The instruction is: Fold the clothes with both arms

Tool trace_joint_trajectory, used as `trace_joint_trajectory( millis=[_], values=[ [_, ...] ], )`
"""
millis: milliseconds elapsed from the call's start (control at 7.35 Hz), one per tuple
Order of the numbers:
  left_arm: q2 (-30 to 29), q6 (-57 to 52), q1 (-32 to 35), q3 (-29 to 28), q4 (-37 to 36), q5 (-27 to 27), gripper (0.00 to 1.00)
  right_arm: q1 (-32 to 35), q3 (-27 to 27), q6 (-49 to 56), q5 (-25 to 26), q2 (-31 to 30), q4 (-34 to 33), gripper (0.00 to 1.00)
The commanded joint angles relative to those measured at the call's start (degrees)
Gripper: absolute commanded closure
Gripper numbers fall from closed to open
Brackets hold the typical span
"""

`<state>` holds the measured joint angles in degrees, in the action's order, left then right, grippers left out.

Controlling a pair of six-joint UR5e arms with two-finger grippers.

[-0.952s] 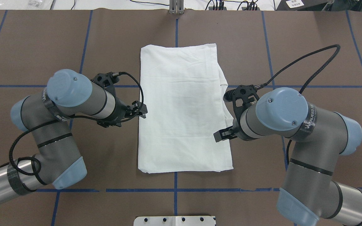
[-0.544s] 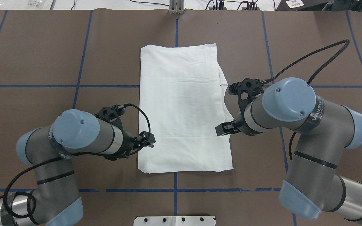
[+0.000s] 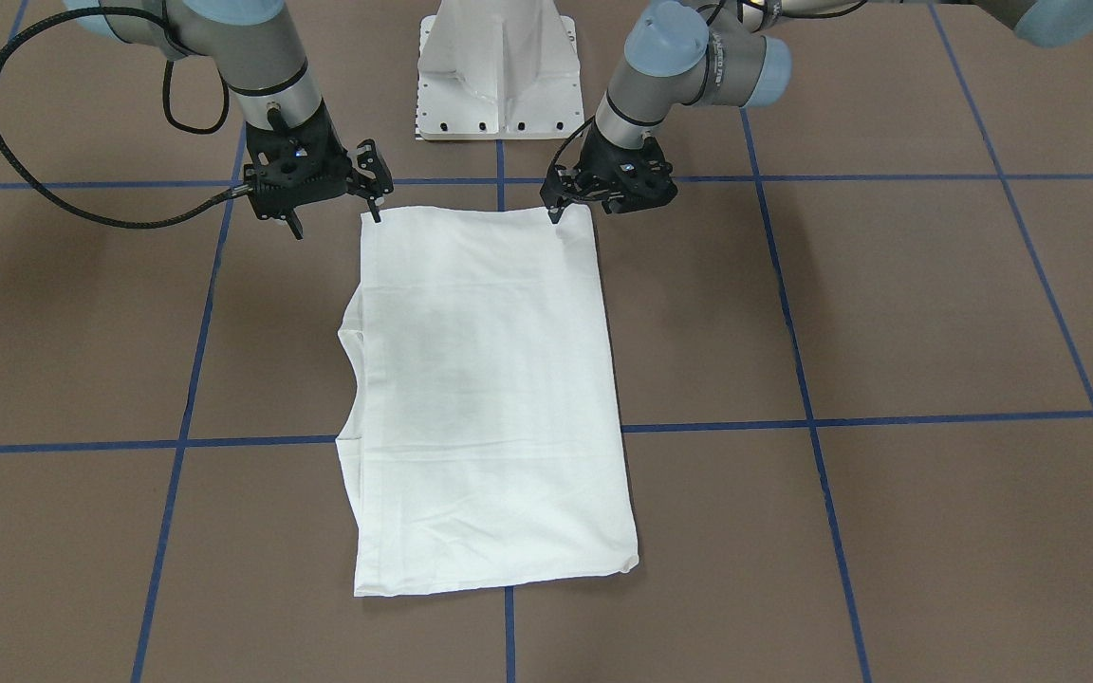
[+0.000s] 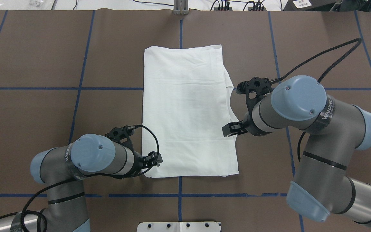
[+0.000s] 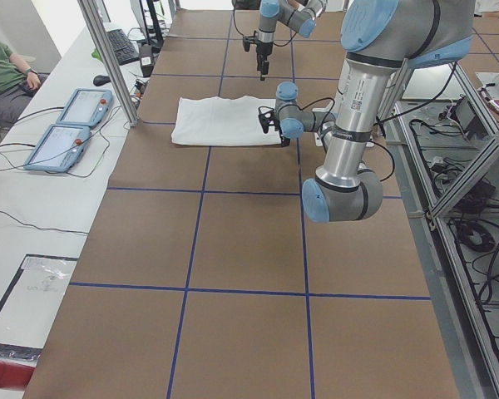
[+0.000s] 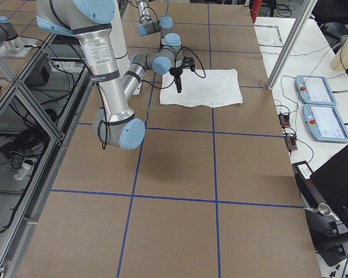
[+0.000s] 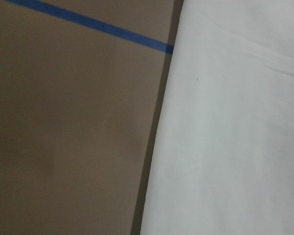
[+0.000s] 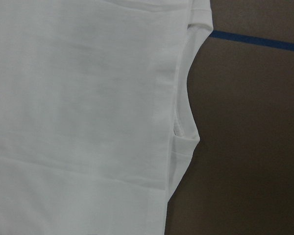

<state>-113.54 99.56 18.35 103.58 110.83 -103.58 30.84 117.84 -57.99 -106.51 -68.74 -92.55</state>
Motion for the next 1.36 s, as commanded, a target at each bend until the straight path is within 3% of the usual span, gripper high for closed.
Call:
trace_joint_trajectory(
  millis=[0,272,544,1224],
  values=[
    [-0.19,0.19,-0.07,-0.40,0.00,0.13,0.17,0.36,-0.06,-0.02,-0.01,0.01,0.00,0.00],
    [-0.54,0.20,-0.16,-0.57,-0.09,0.13,0.25,0.54,-0.06,-0.02,-0.01,0.01,0.00,0.00],
    [-0.90,0.20,-0.07,-0.75,-0.09,0.04,0.40,0.62,-0.06,-0.02,-0.62,-0.08,0.00,0.00],
    [-1.51,0.11,-0.16,-0.75,-0.09,0.13,0.45,1.15,-0.15,-0.01,-1.42,-0.08,0.00,0.00]
  ],
)
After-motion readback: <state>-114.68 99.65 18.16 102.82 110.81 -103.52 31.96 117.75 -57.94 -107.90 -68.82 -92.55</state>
